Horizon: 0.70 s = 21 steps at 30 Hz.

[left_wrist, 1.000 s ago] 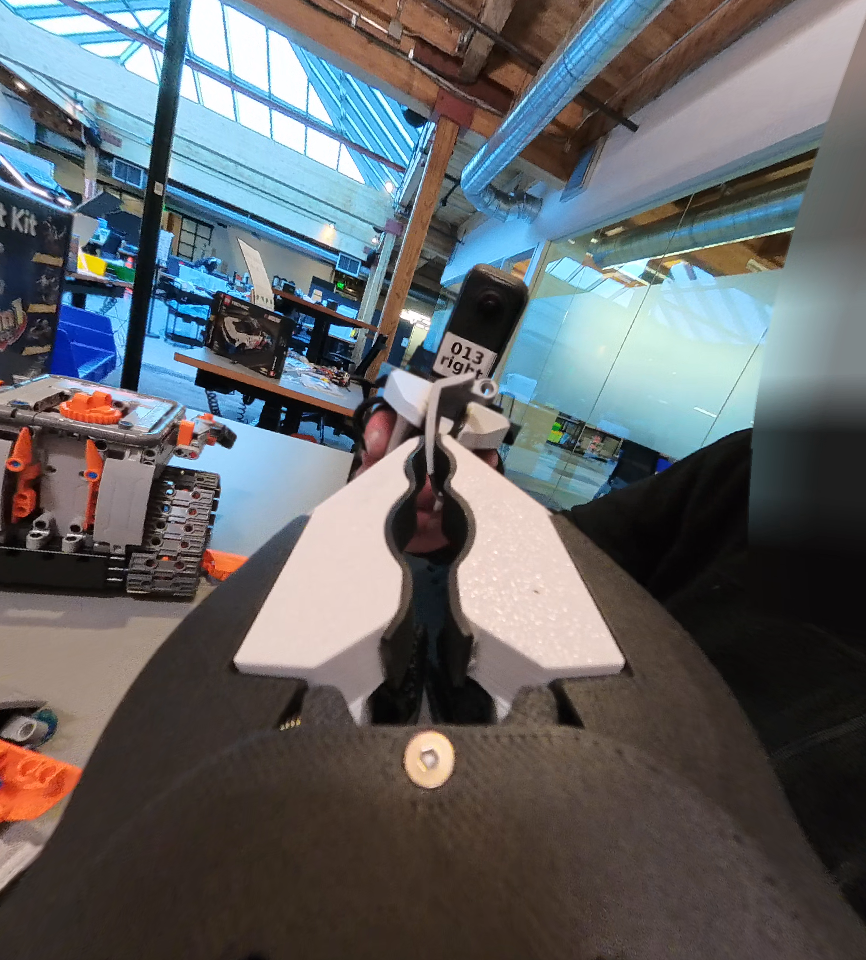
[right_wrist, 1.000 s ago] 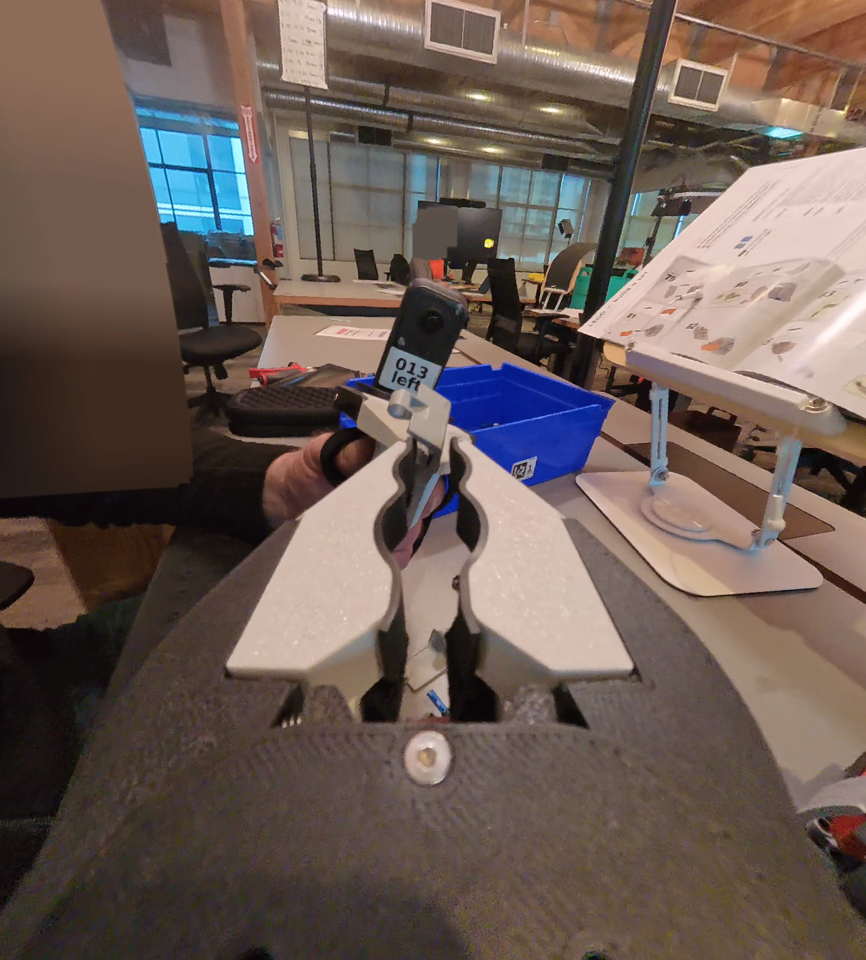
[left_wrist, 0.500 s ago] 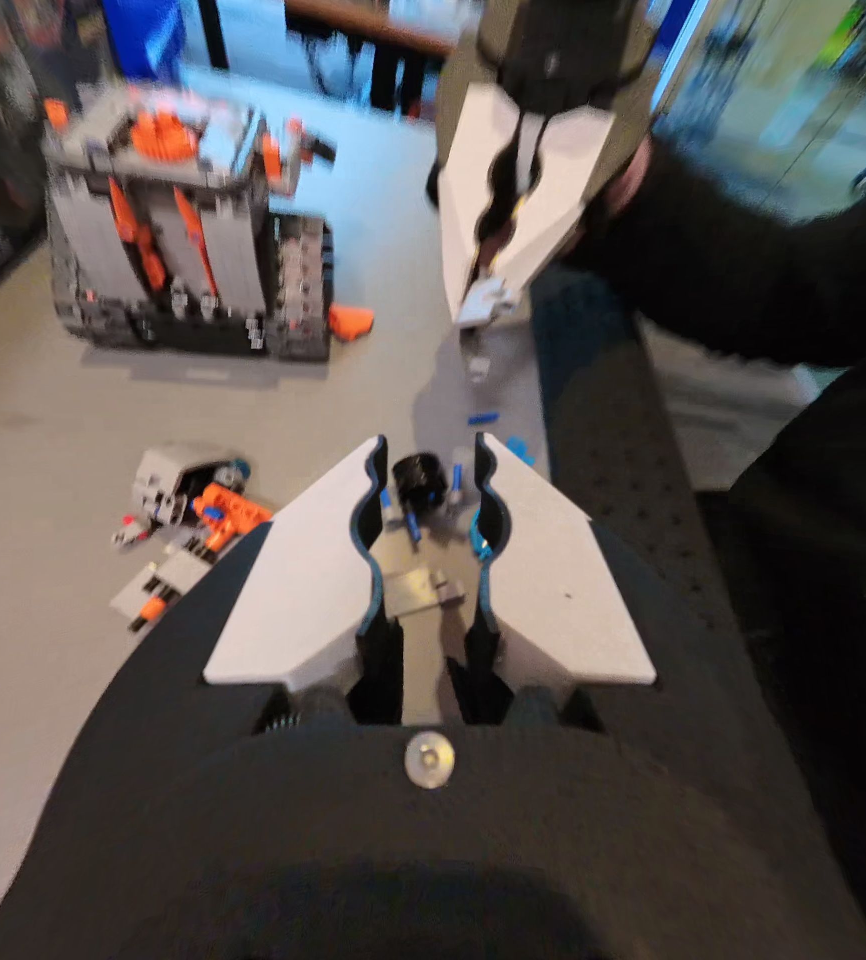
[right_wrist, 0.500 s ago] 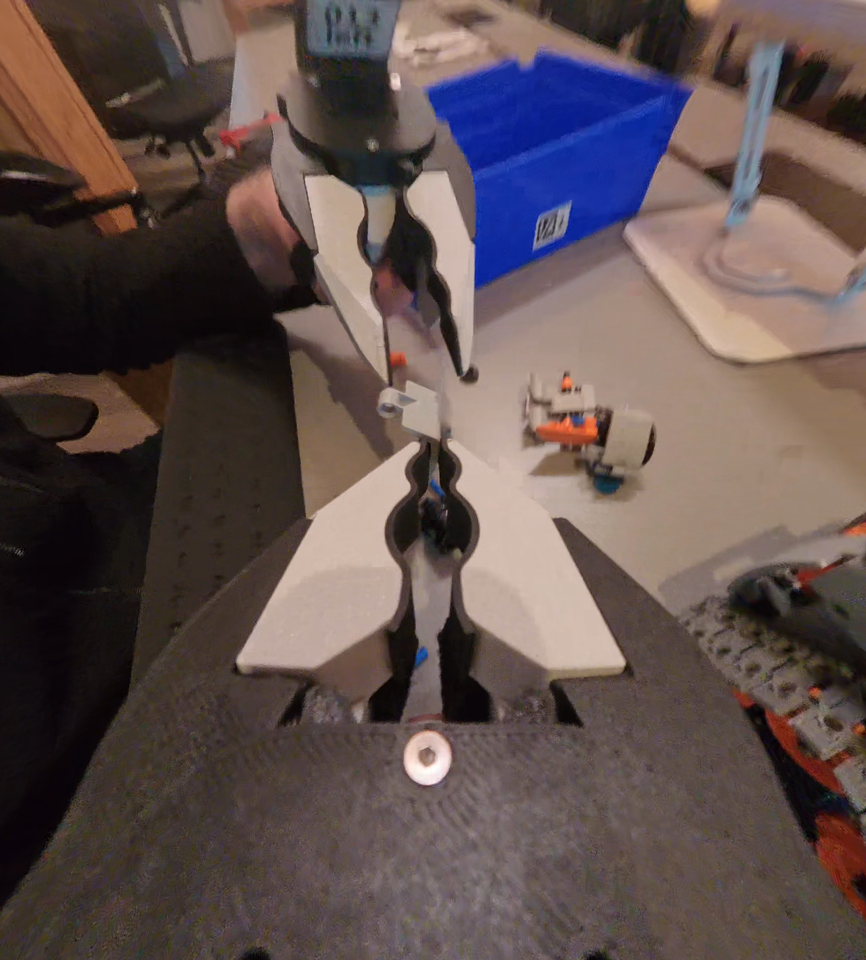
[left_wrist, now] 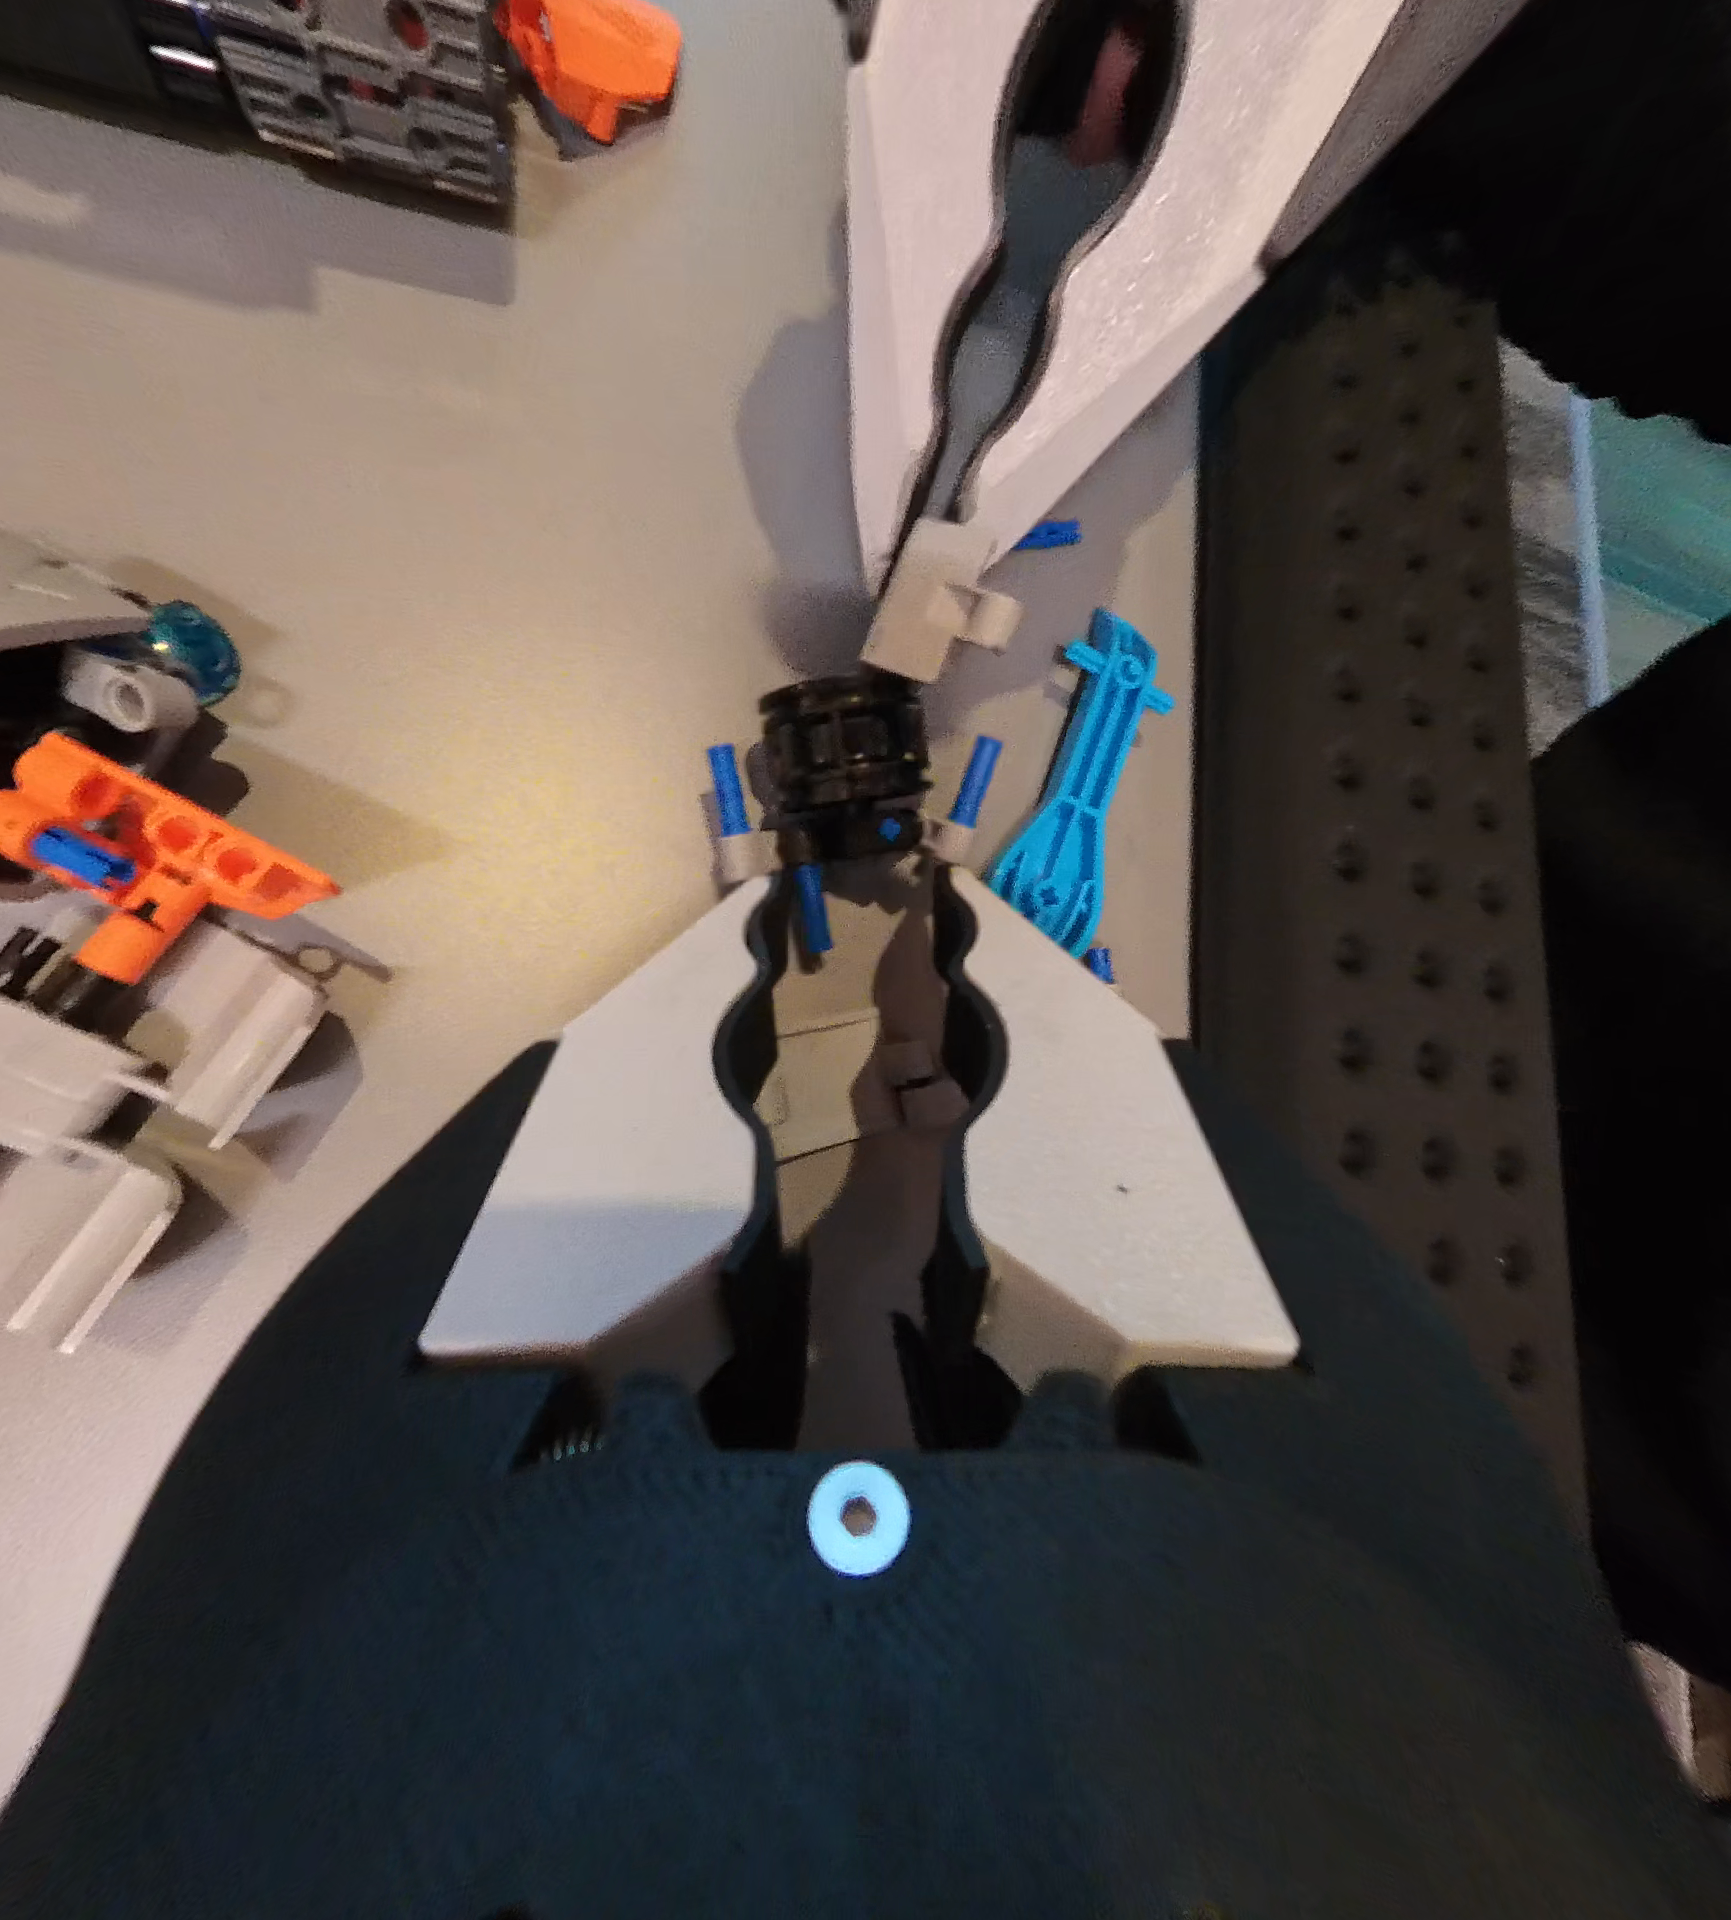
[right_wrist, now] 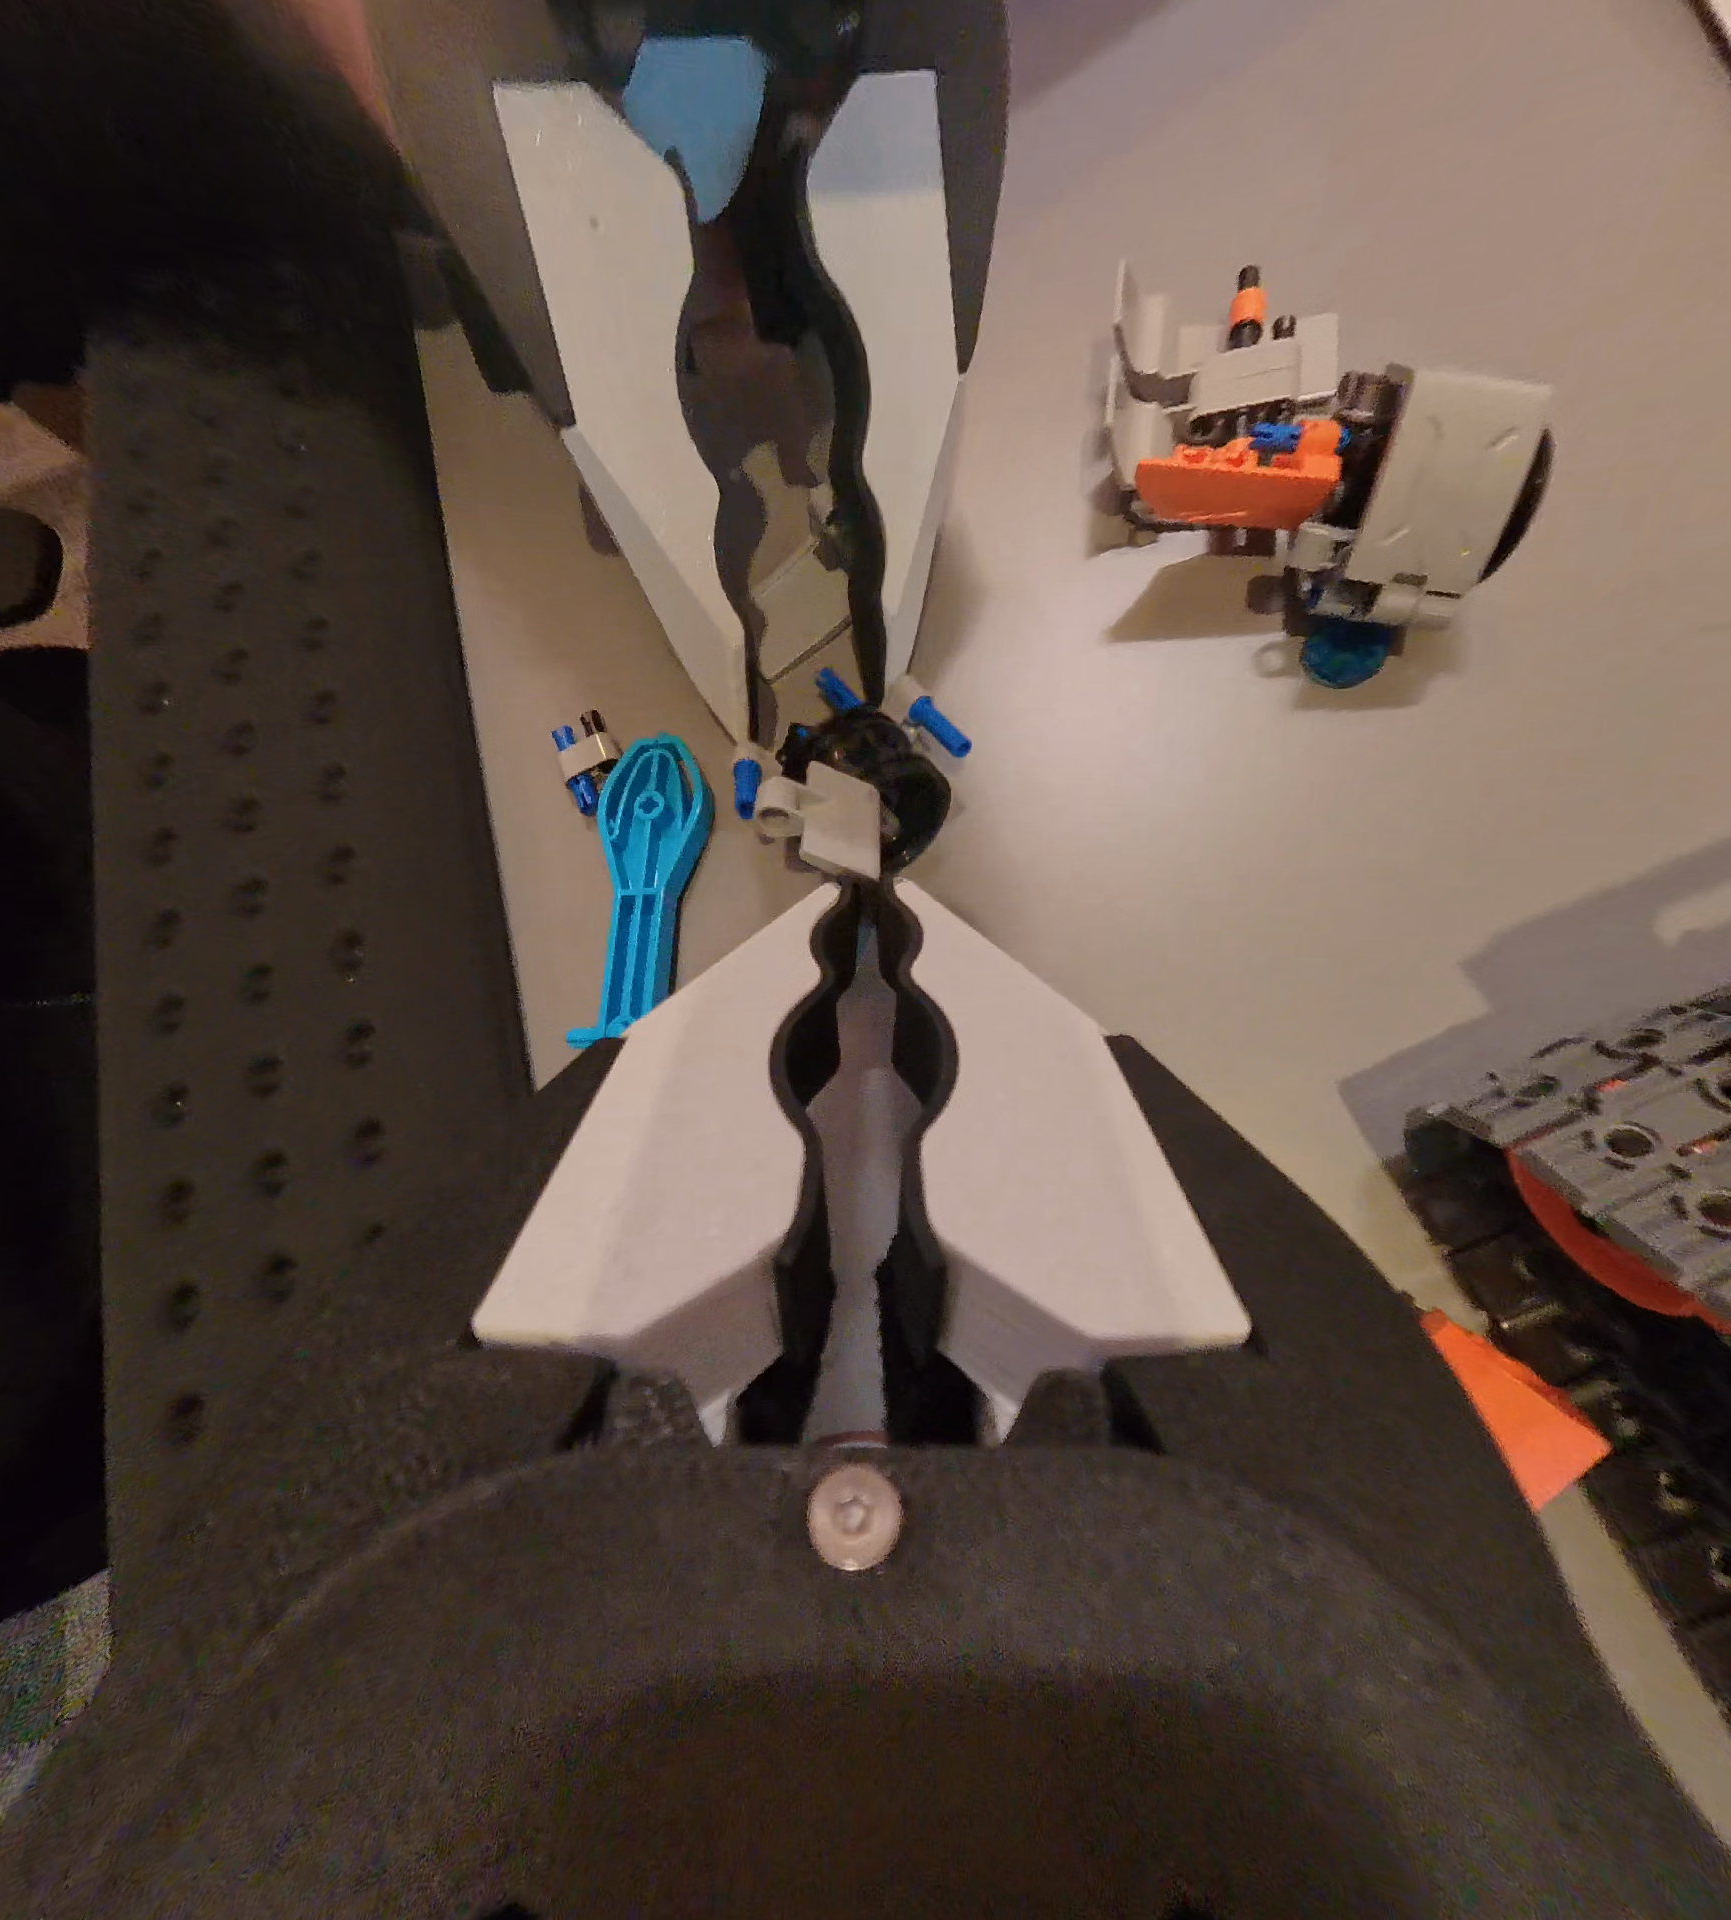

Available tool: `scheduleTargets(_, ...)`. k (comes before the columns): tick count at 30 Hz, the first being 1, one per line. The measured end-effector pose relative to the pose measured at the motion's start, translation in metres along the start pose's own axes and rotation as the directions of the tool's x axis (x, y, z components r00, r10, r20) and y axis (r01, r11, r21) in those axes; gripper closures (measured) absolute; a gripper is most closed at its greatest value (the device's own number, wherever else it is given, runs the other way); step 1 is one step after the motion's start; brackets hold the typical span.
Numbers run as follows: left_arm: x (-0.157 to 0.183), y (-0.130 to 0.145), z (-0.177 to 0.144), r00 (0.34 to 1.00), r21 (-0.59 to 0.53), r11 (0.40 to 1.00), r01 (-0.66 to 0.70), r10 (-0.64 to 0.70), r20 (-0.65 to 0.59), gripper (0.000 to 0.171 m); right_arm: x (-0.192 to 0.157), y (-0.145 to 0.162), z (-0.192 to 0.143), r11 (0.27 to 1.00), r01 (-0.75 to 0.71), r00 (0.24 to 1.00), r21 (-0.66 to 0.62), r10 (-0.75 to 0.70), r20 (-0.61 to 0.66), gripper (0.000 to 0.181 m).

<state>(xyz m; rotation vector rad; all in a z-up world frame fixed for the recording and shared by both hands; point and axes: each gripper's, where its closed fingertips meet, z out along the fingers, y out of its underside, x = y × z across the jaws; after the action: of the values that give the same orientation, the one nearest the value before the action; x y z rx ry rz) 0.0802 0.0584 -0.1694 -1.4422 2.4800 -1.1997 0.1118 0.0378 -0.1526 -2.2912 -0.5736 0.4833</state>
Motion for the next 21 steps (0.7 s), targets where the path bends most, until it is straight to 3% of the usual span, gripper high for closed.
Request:
scheduleTargets(6, 0.004, -0.001, -0.004, 0.996, 0.040, 0.999, 0.023, -0.020, -0.089, 0.146, -0.003, 0.005, 0.001, 0.999, 0.040, 0.999, -0.022, -0.040, 0.003, 0.181)
scheduleTargets(12, -0.005, -0.003, -0.021, 0.999, 0.065, 0.998, 0.003, -0.001, -0.034, 0.126, -0.005, 0.006, 0.002, 0.998, 0.062, 0.998, -0.028, -0.062, 0.006, 0.181)
scheduleTargets(18, -0.021, -0.005, -0.016, 0.998, 0.049, 0.997, 0.054, -0.052, -0.045, 0.128, -0.008, 0.006, 0.004, 0.997, 0.079, 0.997, -0.027, -0.078, 0.018, 0.181)
scheduleTargets(21, -0.015, -0.012, -0.012, 0.990, 0.054, 0.996, 0.077, -0.070, -0.125, 0.133, -0.008, 0.006, 0.004, 0.996, 0.089, 0.996, -0.025, -0.089, 0.017, 0.181)
